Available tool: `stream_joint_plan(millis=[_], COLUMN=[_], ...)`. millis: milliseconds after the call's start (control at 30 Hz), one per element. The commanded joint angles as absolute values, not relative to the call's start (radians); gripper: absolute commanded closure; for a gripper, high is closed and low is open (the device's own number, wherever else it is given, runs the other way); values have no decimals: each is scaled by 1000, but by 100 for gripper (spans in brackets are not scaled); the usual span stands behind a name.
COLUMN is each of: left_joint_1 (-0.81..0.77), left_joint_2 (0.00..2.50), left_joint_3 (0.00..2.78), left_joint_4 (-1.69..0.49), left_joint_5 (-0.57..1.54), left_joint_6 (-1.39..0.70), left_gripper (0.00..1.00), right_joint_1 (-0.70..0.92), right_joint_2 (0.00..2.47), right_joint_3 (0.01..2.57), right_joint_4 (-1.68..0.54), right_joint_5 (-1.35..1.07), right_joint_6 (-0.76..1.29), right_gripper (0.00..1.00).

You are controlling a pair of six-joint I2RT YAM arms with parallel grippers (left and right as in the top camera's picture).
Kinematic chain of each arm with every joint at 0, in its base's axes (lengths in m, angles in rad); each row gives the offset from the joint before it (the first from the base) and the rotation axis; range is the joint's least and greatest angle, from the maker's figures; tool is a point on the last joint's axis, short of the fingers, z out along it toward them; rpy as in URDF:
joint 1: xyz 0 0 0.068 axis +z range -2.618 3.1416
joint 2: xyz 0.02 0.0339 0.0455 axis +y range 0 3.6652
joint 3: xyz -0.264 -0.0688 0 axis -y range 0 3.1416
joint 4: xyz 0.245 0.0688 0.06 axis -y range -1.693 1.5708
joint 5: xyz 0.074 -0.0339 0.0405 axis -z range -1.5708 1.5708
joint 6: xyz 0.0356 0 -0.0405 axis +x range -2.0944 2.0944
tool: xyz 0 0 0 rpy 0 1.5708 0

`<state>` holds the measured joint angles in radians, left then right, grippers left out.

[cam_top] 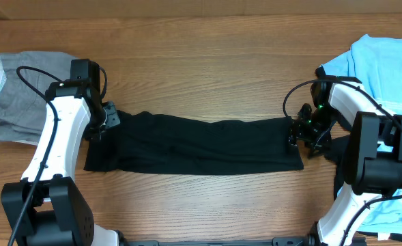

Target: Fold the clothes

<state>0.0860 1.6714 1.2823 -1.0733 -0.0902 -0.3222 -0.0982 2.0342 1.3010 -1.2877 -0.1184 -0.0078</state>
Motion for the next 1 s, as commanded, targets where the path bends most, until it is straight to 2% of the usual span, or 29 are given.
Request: stream_joint_plan(millis=[0, 167, 200, 233, 267, 300, 367, 467, 567, 700, 767, 867, 967], left_joint_1=[92, 92, 92, 92, 91, 89, 83, 63, 47, 12, 6, 31, 65], left_joint_2=[1664, 1657, 1657, 1657, 1657, 1659, 1663, 1663, 1663, 1663, 1663, 1663, 1663], left_joint_3=[1283, 1375, 1411, 1429, 1431, 1425, 1398, 1267, 1130, 1014, 941, 850, 804], left_joint_4=[-1102, -1159, -1184, -1193, -1193, -1190, -1178, -1079, -960, -833, -767, -677, -625], left_joint_5=[-81, -75, -41, 14, 112, 157, 189, 198, 324, 363, 278, 118, 78], left_joint_6=[-313, -299, -298, -286, -256, -240, -214, -213, -206, -144, -134, -140, -185], left_gripper=[54, 52, 55, 64, 84, 91, 94, 94, 94, 92, 87, 85, 82], right_joint_1=[-102, -102, -102, -102, -102, -102, -102, -102, -102, -102, -102, -117, -138], right_joint_2=[2009, 2009, 2008, 2009, 2009, 2009, 2009, 2009, 2009, 2009, 2009, 2009, 2009], right_joint_3=[1297, 1297, 1297, 1297, 1297, 1297, 1297, 1297, 1297, 1297, 1297, 1297, 1297], right_joint_4=[-1266, -1235, -1230, -1224, -1222, -1223, -1219, -1190, -1172, -1151, -1124, -1091, -1081], right_joint_5=[-23, 39, 55, 55, 55, 55, 55, 51, 51, 48, 56, 78, 78], right_joint_6=[56, 132, 149, 152, 156, 158, 158, 158, 158, 158, 179, 237, 237], right_gripper=[27, 27, 27, 27, 27, 27, 27, 27, 27, 27, 27, 27, 27])
